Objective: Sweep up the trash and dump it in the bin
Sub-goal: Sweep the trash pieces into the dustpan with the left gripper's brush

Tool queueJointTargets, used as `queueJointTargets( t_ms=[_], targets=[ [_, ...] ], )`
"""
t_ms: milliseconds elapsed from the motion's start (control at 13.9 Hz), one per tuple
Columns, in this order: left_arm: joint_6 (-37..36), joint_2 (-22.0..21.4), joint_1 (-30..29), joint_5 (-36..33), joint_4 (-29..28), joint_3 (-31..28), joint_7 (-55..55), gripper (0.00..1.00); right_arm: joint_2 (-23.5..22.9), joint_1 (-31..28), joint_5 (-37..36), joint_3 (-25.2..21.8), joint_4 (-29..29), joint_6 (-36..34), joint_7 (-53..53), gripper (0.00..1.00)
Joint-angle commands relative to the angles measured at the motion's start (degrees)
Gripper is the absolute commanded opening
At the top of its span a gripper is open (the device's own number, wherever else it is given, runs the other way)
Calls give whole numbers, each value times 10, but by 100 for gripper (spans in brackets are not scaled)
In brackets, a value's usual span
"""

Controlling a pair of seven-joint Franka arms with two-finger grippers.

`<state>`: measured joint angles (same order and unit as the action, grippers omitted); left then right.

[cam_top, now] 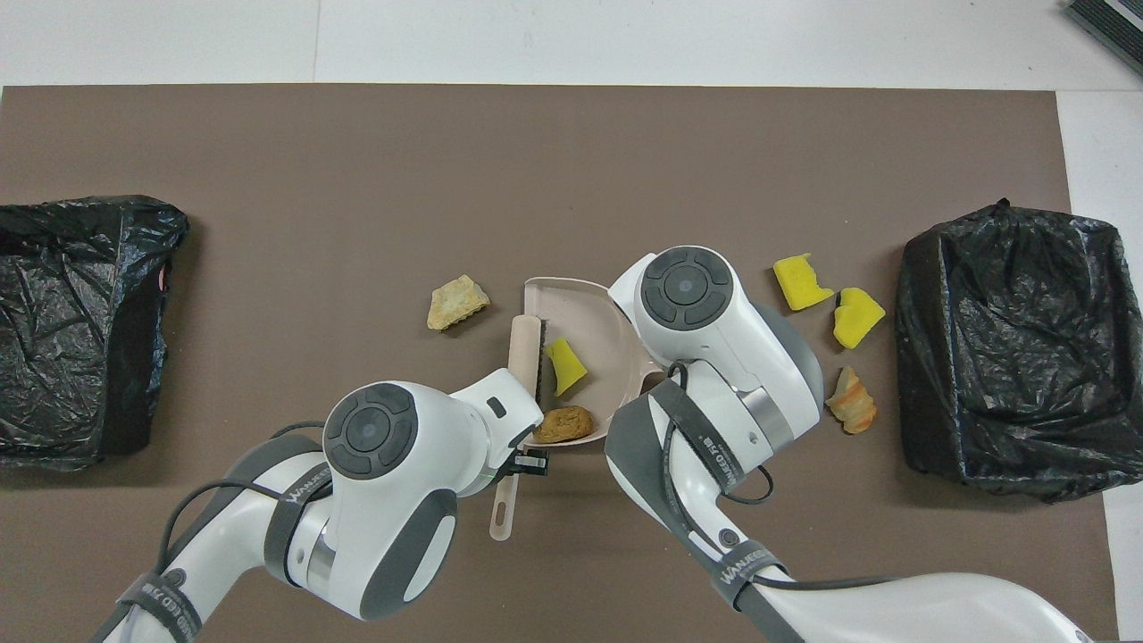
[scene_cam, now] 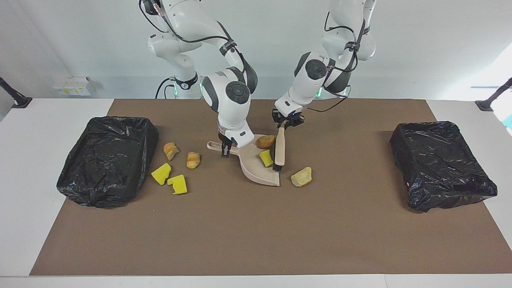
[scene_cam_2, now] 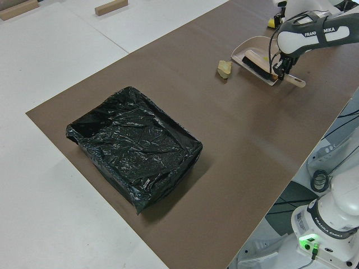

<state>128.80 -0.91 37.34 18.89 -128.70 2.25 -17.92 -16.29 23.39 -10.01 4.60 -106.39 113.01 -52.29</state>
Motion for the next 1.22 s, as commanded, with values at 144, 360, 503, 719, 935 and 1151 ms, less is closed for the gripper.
queueJointTargets(
  t_ms=[144, 360, 503, 719, 935, 1151],
  targets=[
    [-112, -12, -23, -5, 73, -18, -27, 0, 9, -4, 14, 4, -11, 3, -25, 0],
    [-183, 6, -88, -131, 132, -18, -5, 0, 8, -4, 14, 4, -10, 3, -24, 0],
    [-179, 17, -122, -154, 142, -19, 28, 0, 8, -4, 14, 4, -11, 3, -24, 0],
    [-174, 40, -167, -175, 146, -19, 86, 0, 8, -4, 14, 3, -11, 3, -23, 0],
    [-130, 71, -170, -173, 125, -17, 103, 0, 8, -4, 14, 4, -11, 3, -23, 0],
    [-81, 81, -164, -169, 93, -15, 104, 0, 8, -4, 14, 3, -11, 3, -23, 0]
  ],
)
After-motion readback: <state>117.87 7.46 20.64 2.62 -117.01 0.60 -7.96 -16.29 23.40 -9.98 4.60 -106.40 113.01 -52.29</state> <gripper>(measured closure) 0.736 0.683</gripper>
